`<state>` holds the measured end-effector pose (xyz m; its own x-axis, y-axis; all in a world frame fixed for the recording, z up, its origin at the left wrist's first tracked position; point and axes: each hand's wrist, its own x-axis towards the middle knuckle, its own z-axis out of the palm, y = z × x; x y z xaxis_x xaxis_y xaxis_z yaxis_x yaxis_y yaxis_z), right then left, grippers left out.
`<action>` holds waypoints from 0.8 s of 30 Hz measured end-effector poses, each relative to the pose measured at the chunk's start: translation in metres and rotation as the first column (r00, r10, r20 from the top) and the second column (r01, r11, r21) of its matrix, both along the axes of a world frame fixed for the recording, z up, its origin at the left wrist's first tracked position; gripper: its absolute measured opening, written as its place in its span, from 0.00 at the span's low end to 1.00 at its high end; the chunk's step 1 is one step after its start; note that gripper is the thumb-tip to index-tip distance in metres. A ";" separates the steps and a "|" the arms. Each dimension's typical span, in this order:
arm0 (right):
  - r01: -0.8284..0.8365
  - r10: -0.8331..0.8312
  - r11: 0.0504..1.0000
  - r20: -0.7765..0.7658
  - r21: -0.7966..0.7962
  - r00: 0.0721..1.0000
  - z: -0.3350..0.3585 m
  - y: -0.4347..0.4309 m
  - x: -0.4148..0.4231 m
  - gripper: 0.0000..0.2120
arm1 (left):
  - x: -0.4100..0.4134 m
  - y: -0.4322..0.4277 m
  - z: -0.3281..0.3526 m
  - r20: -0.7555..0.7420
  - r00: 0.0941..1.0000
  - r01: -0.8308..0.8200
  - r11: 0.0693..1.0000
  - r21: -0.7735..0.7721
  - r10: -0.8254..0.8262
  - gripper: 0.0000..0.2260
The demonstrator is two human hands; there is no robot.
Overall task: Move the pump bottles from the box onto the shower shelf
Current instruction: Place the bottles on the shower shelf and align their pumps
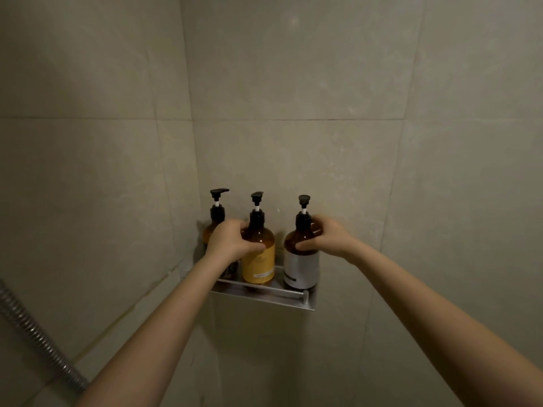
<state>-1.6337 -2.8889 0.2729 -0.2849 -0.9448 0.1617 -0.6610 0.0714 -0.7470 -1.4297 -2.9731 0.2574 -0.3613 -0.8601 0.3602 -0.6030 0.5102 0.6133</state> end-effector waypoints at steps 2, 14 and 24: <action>-0.042 0.041 0.999 0.055 0.018 0.998 -0.001 0.002 -0.004 0.32 | 0.001 -0.001 0.002 0.014 1.000 0.014 1.000 0.025 -0.014 0.24; 0.164 -0.171 0.983 -0.091 -0.077 0.981 -0.007 0.000 0.007 0.37 | -0.006 -0.002 -0.003 -0.107 0.994 -0.026 1.000 0.011 0.027 0.24; 0.058 -0.055 0.997 0.059 -0.042 0.997 -0.005 0.000 -0.003 0.35 | 0.001 -0.008 0.000 -0.080 0.997 -0.001 1.000 0.021 0.003 0.25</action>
<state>-1.6371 -2.8887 0.2683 -0.3477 -0.9193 0.1842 -0.6126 0.0741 -0.7869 -1.4282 -2.9810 0.2572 -0.3300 -0.8683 0.3703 -0.5525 0.4957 0.6701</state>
